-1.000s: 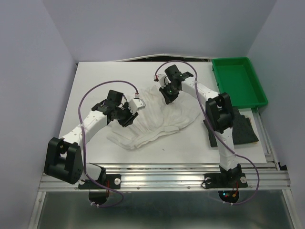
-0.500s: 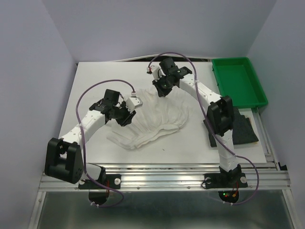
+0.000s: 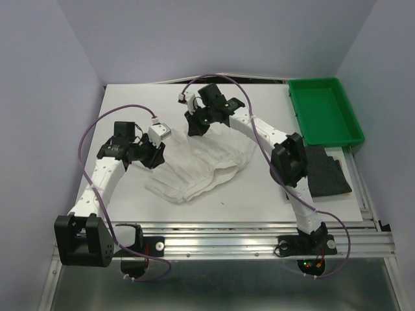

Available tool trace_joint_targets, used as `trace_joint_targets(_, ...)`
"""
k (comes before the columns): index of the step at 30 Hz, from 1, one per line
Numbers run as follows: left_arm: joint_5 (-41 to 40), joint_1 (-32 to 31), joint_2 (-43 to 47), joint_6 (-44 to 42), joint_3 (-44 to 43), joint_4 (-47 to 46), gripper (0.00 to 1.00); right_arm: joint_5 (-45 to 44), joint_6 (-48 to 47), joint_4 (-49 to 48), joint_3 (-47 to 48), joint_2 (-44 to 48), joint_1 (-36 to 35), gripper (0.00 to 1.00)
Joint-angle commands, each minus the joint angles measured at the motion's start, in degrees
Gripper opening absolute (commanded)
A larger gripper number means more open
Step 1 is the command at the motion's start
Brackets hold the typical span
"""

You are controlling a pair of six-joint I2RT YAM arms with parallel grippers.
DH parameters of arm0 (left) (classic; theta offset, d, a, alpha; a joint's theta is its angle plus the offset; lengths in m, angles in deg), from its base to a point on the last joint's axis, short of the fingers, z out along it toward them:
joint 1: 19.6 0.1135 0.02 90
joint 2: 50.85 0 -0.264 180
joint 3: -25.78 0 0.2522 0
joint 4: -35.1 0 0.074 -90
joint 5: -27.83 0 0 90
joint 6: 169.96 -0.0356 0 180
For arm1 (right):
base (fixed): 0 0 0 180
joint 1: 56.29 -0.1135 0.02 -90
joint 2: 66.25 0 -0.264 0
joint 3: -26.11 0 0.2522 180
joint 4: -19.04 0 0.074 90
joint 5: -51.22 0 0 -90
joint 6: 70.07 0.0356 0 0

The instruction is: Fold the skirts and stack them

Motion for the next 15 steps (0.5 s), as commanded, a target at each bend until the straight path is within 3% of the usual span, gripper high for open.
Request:
trace_joint_targets(1, 3.5, 3.0, 3.1, -1.5, -0.7, 3.2, 0.38, 8.2, 2.5, -6.1, -1.5, -2.1, -2.5, 0.03)
trace_joint_targets(2, 3.6, 3.5, 3.3, -1.7, -0.9, 3.4, 0.38, 9.3, 2.8, -6.3, -1.7, -2.5, -2.5, 0.07)
trace_joint_targets(3, 3.3, 3.8, 3.2, -1.9, -1.0, 3.6, 0.39, 9.5, 2.9, -6.3, -1.7, -3.1, -3.0, 0.22)
trace_joint_targets(4, 2.8, 4.0, 3.1, -1.8, -1.2, 3.5, 0.39, 9.4, 3.2, -5.9, -1.3, -4.4, -3.0, 0.30)
trace_joint_targets(5, 1.6, 4.2, 2.4, -1.9, -1.3, 3.5, 0.40, 9.1, 2.9, -4.8, -0.8, -4.8, -3.0, 0.55)
trace_joint_targets(8, -3.1, 4.5, -0.4, -2.2, -1.8, 3.0, 0.41, 2.9, 1.9, -1.4, -0.3, -3.6, -3.0, 0.88)
trace_joint_targets(10, -5.9, 4.9, -2.0, -2.3, -1.9, 0.9, 0.42, -0.8, 2.4, -0.2, -1.4, -1.5, -3.0, 0.89)
trace_joint_targets(15, -14.1, 4.8, -11.2, -3.2, -4.6, -3.5, 0.42, -11.4, 7.1, -3.3, -17.6, 8.6, -3.0, 0.86)
